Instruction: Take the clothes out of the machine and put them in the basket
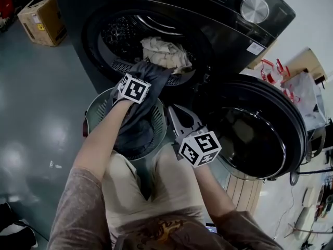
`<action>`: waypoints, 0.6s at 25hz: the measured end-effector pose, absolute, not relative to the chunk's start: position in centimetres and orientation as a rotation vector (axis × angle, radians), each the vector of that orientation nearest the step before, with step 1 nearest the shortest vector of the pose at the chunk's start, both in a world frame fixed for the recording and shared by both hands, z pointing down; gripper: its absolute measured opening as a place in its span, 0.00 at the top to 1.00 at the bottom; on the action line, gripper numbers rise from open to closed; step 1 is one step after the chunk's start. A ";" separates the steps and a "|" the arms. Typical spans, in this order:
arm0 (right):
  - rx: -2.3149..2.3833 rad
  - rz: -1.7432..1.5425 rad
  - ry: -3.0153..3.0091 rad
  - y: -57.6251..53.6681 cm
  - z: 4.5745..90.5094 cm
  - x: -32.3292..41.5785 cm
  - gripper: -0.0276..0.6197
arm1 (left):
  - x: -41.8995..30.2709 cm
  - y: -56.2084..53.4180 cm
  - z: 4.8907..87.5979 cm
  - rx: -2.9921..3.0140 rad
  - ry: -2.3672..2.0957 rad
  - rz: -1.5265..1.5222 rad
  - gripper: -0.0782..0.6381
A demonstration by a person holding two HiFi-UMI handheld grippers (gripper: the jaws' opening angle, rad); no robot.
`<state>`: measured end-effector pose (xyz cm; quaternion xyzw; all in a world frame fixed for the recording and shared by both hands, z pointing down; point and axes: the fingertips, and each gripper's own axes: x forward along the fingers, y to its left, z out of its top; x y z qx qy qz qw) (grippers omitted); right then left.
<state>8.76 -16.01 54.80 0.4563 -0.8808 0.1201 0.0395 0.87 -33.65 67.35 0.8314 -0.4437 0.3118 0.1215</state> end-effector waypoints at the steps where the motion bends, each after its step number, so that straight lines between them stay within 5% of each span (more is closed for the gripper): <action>1: 1.397 0.368 -2.700 -16.0 54.8 8.7 0.96 | 0.6 -33.3 67.4 2.417 -1.265 0.917 0.79; 15: 1.371 0.407 -2.738 -17.0 56.2 8.3 0.96 | -5.4 -20.3 61.8 2.493 -0.991 0.754 0.81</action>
